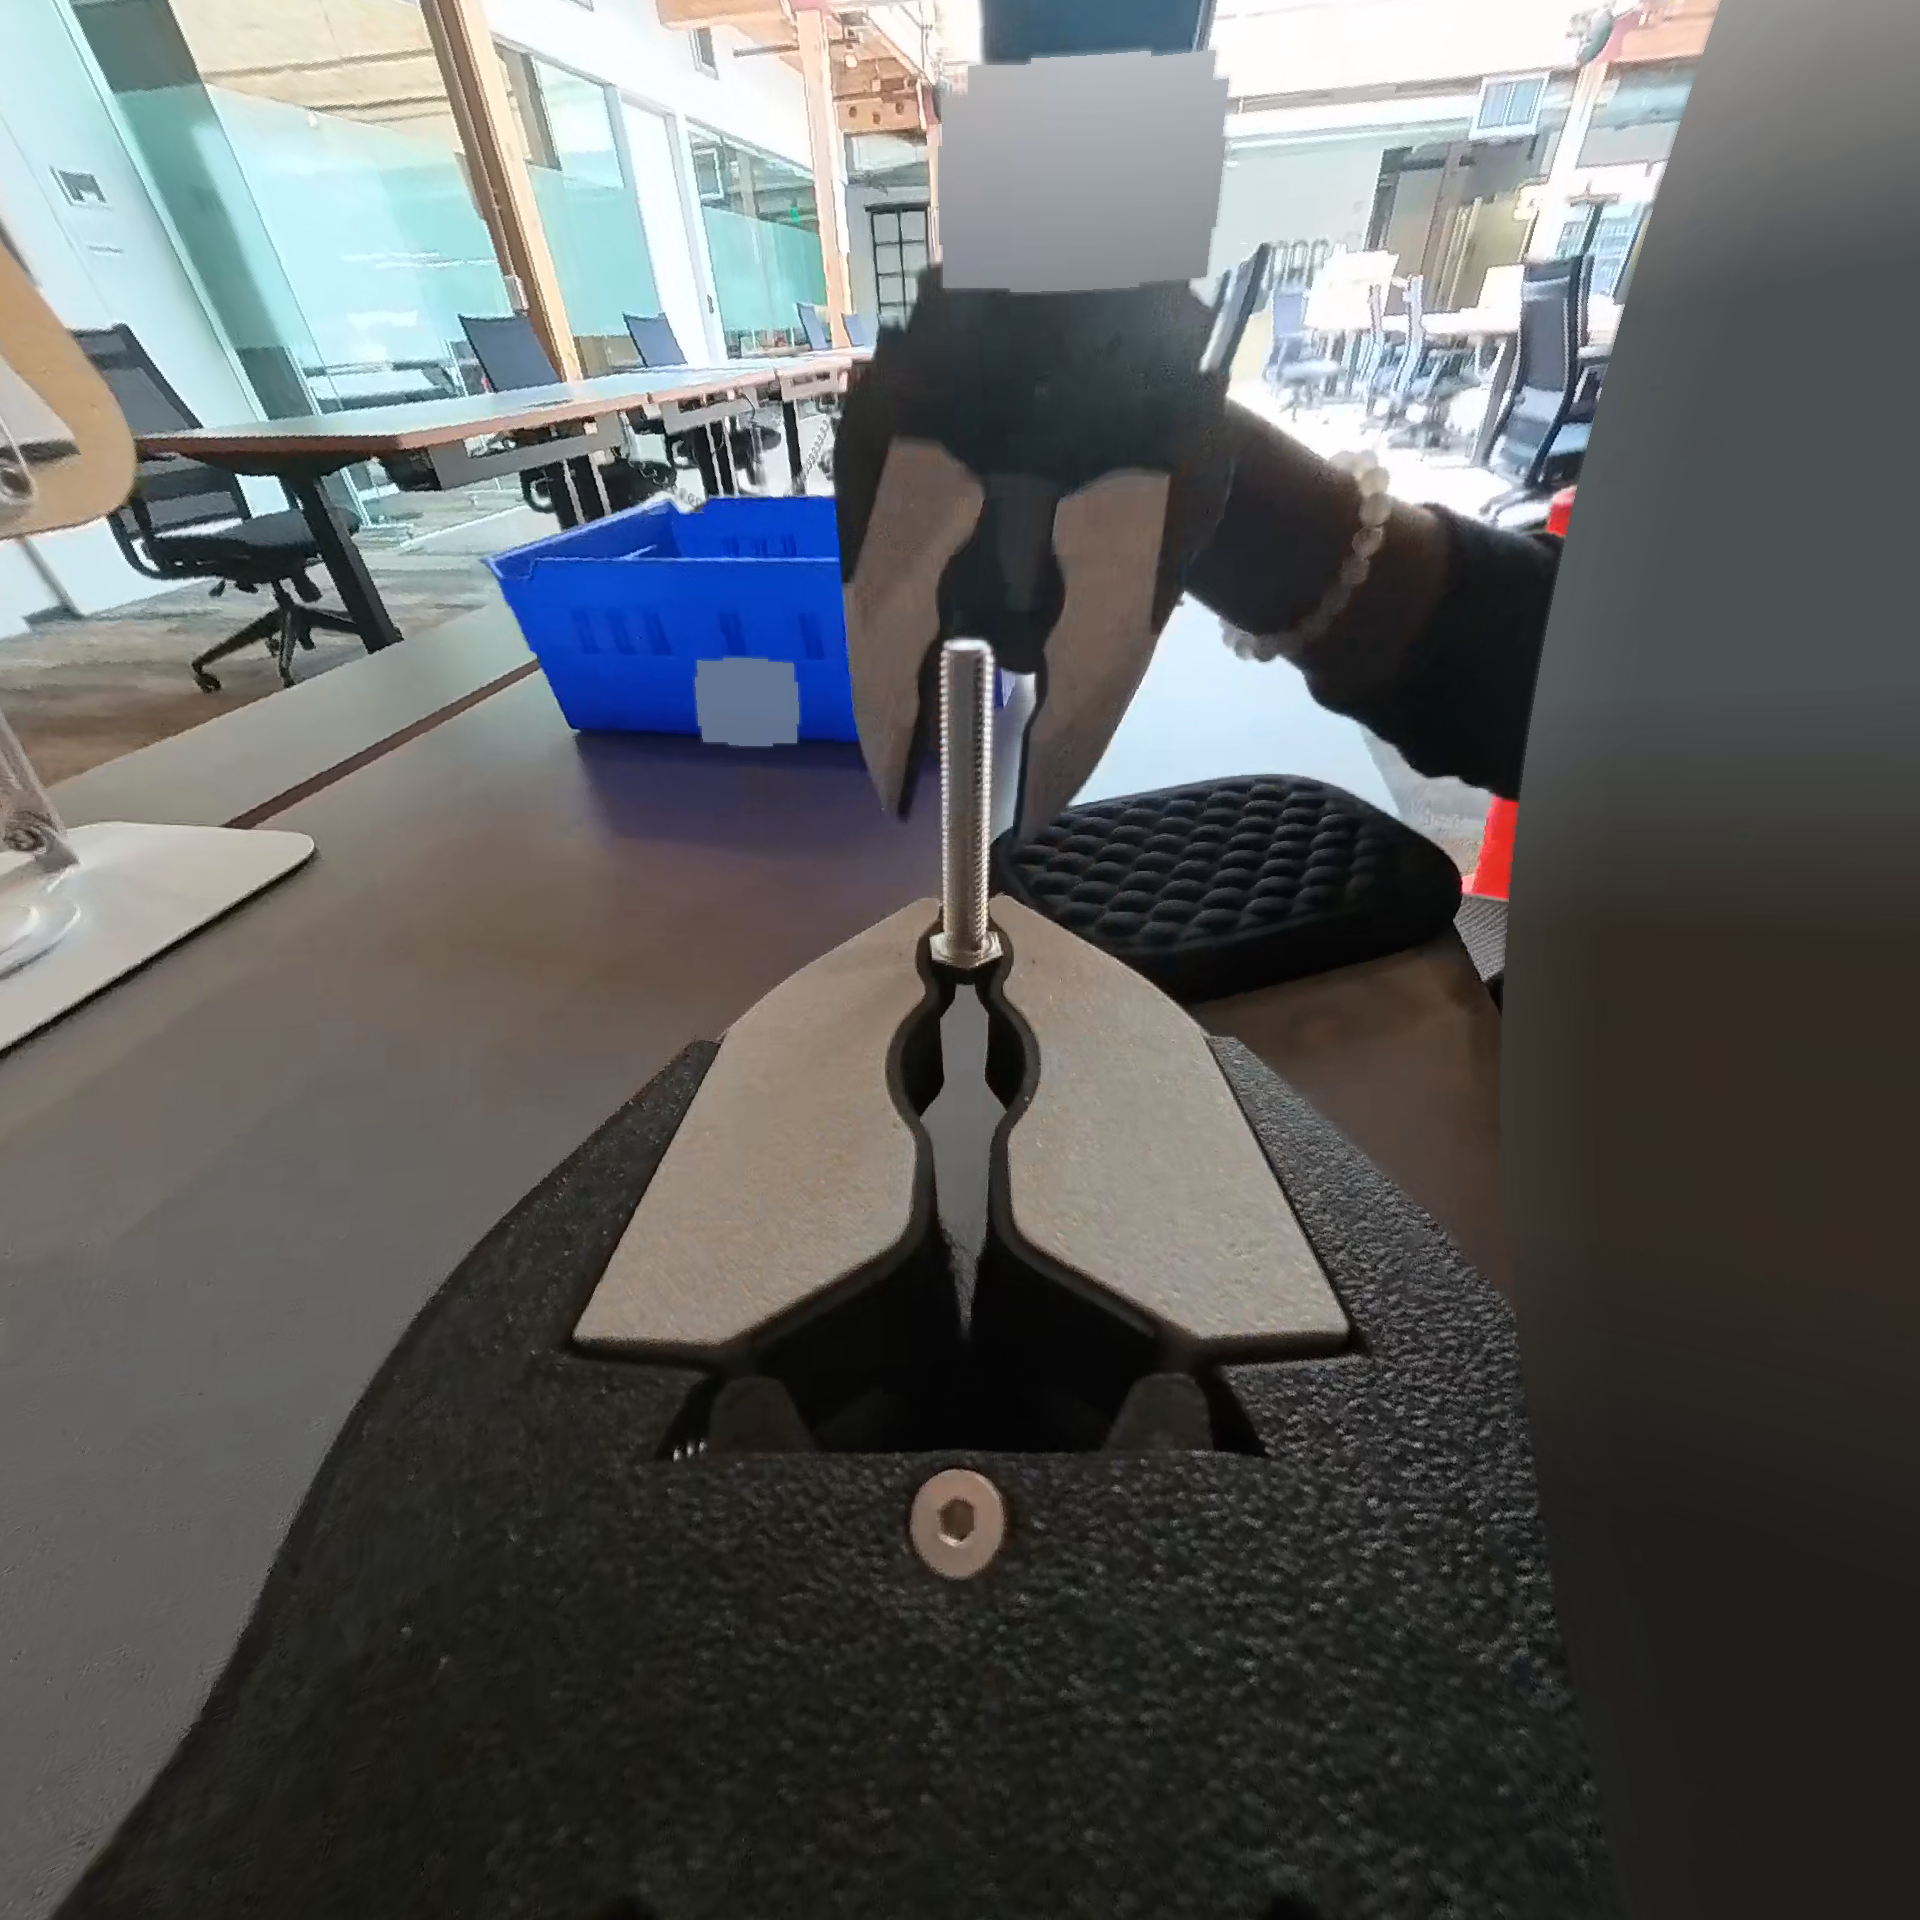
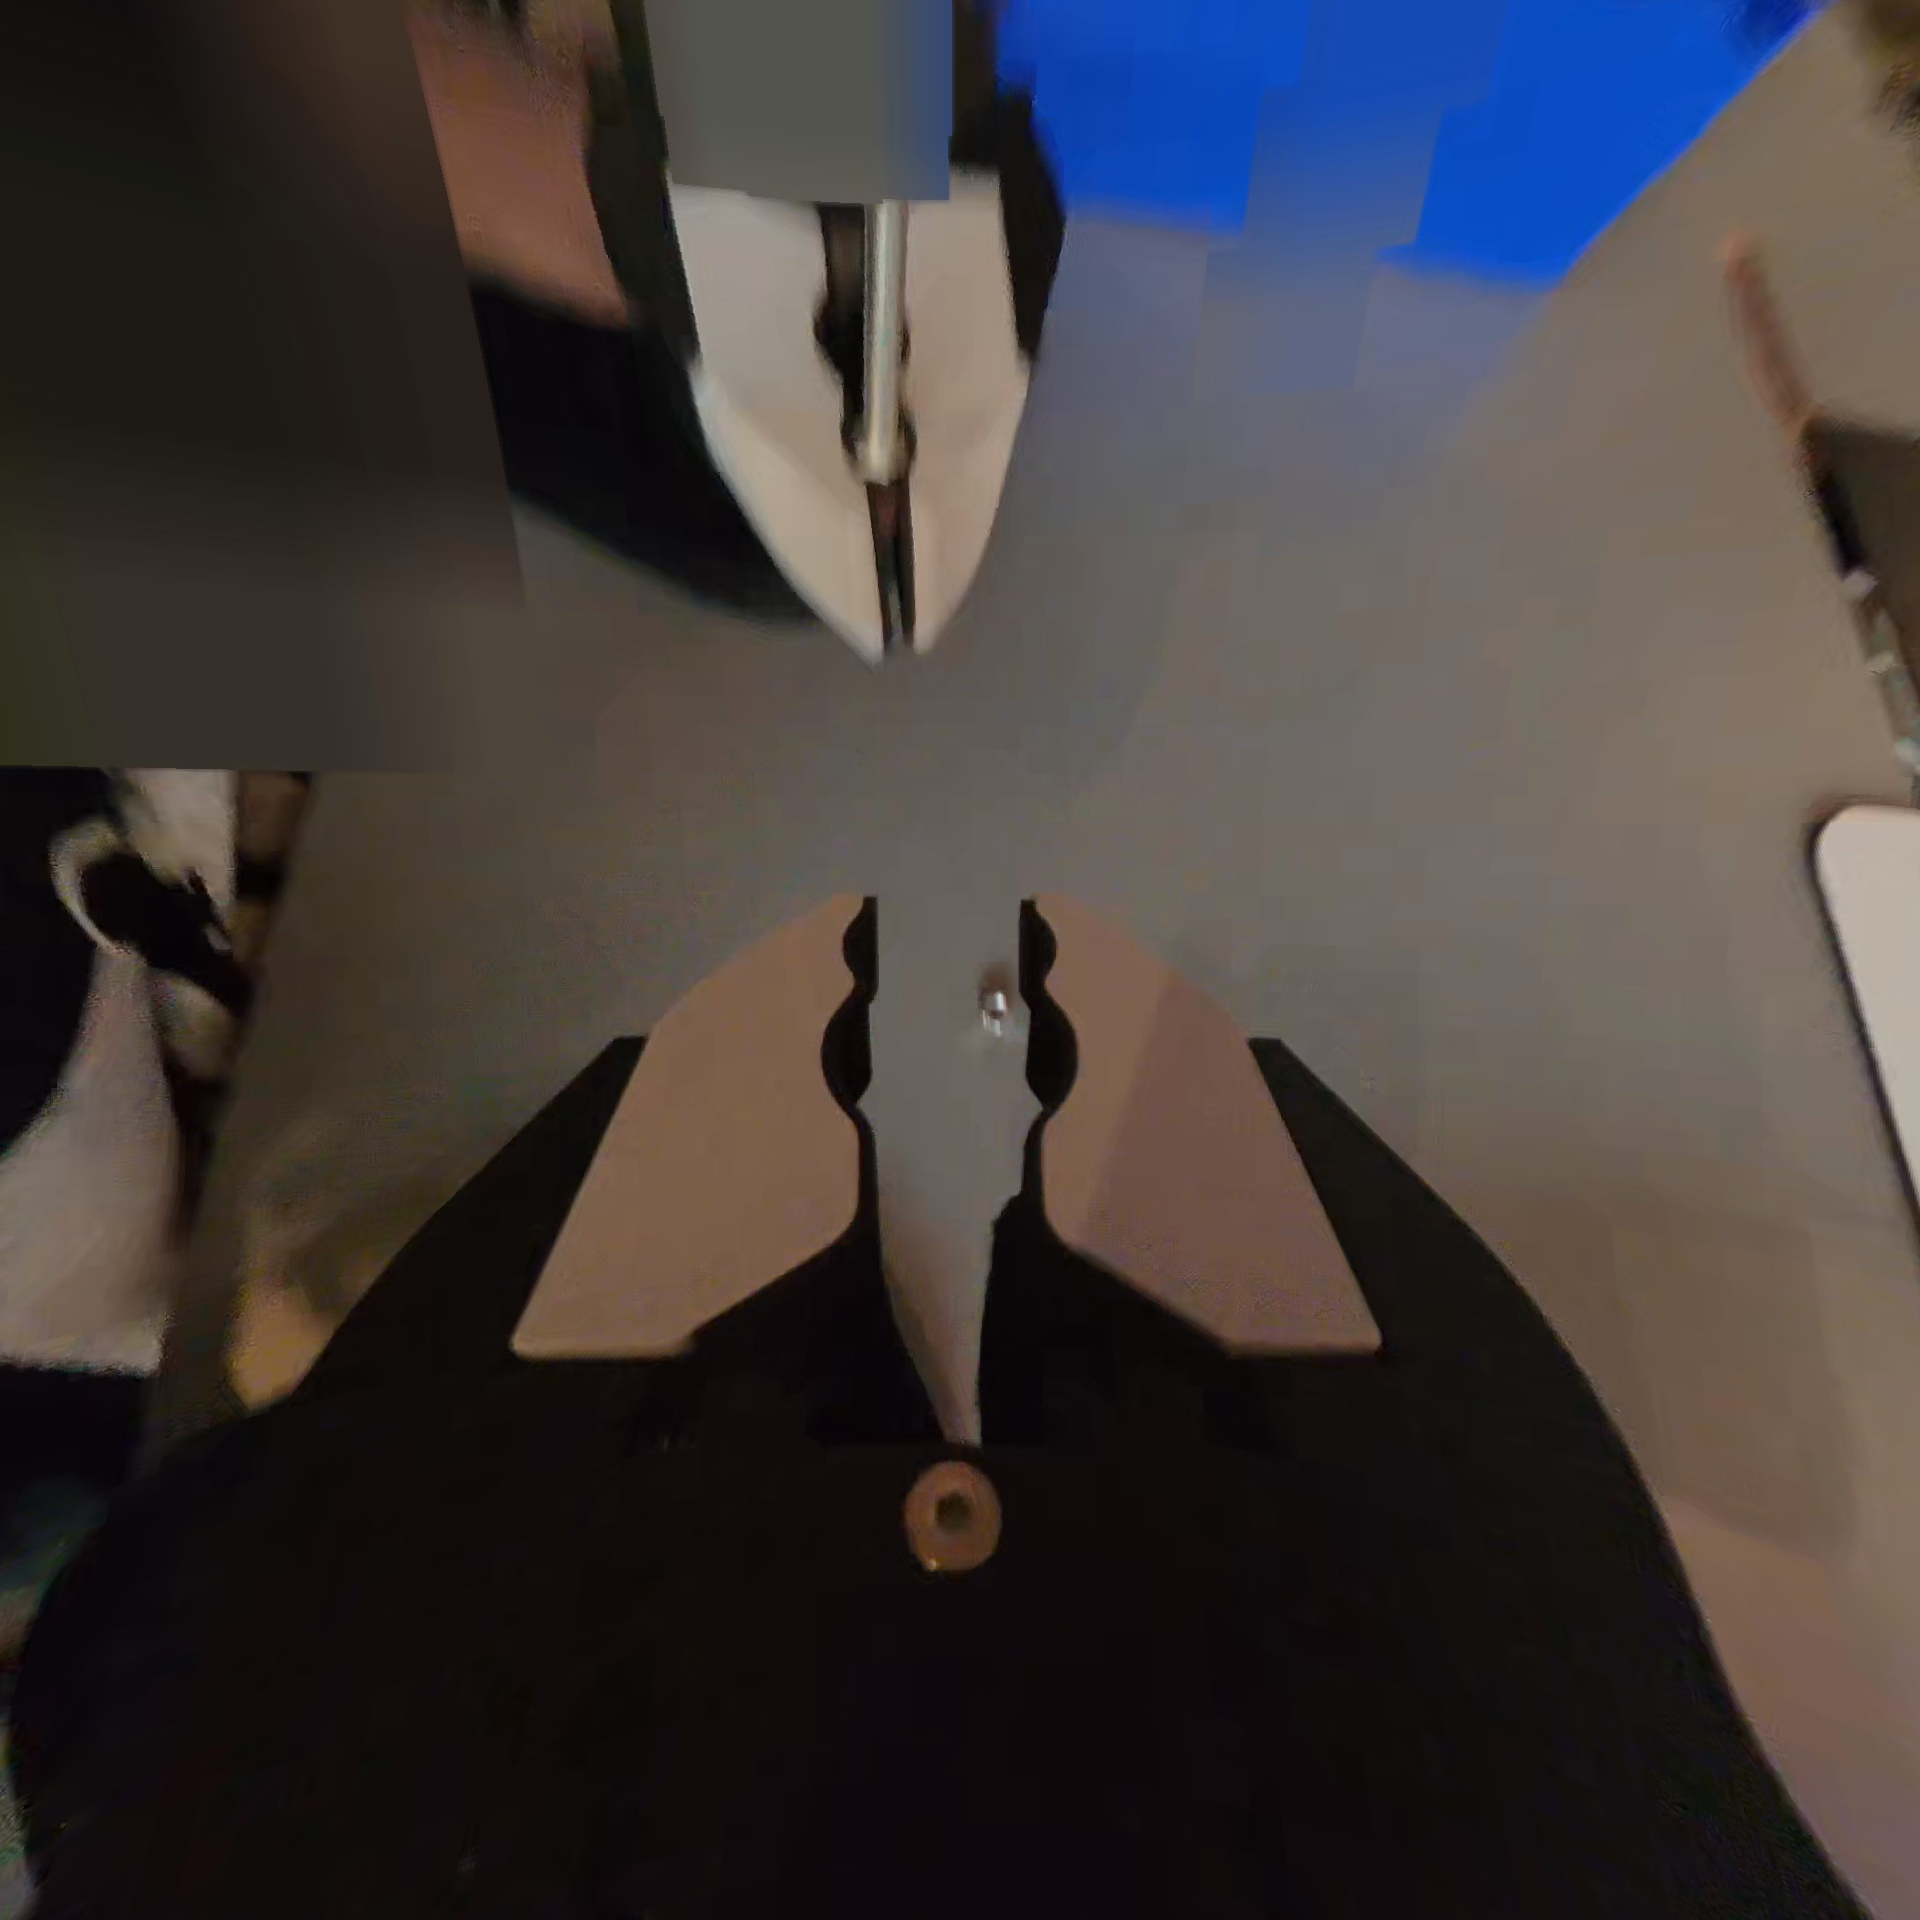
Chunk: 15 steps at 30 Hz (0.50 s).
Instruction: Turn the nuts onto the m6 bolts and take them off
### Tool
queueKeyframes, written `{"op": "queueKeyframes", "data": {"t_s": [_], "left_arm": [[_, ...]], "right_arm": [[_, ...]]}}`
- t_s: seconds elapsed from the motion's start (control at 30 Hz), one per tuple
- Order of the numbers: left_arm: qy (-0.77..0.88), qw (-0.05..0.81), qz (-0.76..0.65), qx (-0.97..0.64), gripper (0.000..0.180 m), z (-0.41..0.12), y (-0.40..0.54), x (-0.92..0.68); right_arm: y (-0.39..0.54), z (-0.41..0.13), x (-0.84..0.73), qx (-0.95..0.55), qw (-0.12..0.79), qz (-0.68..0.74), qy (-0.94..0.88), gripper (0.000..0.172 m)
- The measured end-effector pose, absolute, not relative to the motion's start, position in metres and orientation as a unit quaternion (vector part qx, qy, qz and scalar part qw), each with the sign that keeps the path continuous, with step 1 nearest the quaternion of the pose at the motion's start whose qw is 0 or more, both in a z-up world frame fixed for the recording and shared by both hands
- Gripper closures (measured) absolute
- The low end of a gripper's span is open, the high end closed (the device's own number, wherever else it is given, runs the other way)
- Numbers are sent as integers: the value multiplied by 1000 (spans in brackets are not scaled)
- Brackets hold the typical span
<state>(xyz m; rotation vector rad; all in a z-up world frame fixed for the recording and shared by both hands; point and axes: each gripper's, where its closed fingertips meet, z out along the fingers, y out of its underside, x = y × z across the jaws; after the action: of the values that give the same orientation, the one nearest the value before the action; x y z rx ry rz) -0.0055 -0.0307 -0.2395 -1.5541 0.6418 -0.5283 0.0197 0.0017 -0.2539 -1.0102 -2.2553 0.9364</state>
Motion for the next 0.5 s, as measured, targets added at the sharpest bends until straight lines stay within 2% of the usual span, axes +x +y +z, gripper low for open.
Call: {"op": "queueKeyframes", "data": {"t_s": [0.27,0.5], "left_arm": [[277,645,-243,-670,178,-238,-33,-8],[277,649,-243,-666,178,-238,-35,-8]], "right_arm": [[14,-323,13,-356,109,178,-911,146],[21,-342,3,-348,76,129,-925,149]]}}
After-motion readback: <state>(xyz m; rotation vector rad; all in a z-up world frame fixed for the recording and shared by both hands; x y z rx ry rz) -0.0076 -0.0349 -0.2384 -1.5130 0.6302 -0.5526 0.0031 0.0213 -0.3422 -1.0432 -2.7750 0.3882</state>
